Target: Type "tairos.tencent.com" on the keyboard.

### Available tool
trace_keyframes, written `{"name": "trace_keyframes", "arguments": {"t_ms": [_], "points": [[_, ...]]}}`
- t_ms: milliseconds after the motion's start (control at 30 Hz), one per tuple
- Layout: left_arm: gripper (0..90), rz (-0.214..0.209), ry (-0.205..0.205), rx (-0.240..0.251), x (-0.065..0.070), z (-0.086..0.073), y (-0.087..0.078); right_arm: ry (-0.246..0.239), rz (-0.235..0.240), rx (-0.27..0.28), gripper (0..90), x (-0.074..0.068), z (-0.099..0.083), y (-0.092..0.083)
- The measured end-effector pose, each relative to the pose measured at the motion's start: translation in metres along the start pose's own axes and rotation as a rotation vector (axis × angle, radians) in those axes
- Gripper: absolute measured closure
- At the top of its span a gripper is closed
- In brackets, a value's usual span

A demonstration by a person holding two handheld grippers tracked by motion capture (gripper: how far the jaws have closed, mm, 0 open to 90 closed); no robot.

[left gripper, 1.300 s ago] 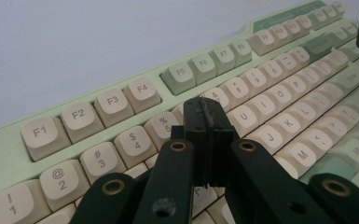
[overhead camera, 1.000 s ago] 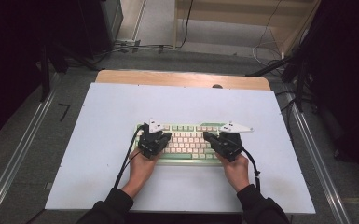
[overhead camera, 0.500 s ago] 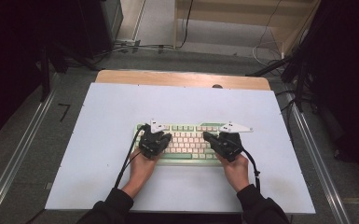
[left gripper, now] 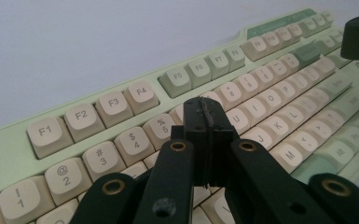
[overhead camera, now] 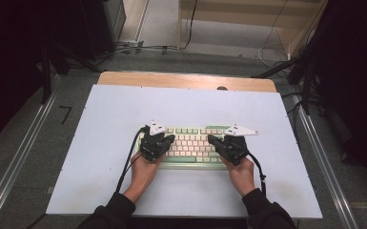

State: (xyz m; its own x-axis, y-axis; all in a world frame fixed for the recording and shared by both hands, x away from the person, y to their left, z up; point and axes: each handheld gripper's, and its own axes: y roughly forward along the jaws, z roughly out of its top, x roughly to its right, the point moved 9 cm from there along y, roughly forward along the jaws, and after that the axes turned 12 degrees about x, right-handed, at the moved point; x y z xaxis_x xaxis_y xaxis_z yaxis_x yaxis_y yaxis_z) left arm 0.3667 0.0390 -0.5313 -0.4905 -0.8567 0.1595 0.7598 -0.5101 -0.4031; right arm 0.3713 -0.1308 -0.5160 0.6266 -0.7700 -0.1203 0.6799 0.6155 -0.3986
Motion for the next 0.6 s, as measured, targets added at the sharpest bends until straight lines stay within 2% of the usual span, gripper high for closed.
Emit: {"name": "trace_keyframes", "arguments": {"t_ms": [200, 233, 300, 600], "points": [[90.0, -0.009, -0.003, 0.014, 0.0, 0.004, -0.007, -0.026, 0.0, -0.001, 87.3, -0.001, -0.001, 0.001], [90.0, -0.009, -0.006, 0.016, -0.001, 0.005, -0.008, -0.035, 0.024, -0.018, 87.3, -0.003, -0.003, 0.003], [90.0, -0.009, -0.007, 0.022, -0.001, 0.006, -0.01, -0.051, 0.015, -0.03, 87.3, -0.003, -0.004, 0.004], [90.0, 0.003, -0.022, 0.033, -0.01, 0.008, -0.02, -0.073, -0.015, 0.009, 87.3, 0.0, 0.0, 0.002]]}}
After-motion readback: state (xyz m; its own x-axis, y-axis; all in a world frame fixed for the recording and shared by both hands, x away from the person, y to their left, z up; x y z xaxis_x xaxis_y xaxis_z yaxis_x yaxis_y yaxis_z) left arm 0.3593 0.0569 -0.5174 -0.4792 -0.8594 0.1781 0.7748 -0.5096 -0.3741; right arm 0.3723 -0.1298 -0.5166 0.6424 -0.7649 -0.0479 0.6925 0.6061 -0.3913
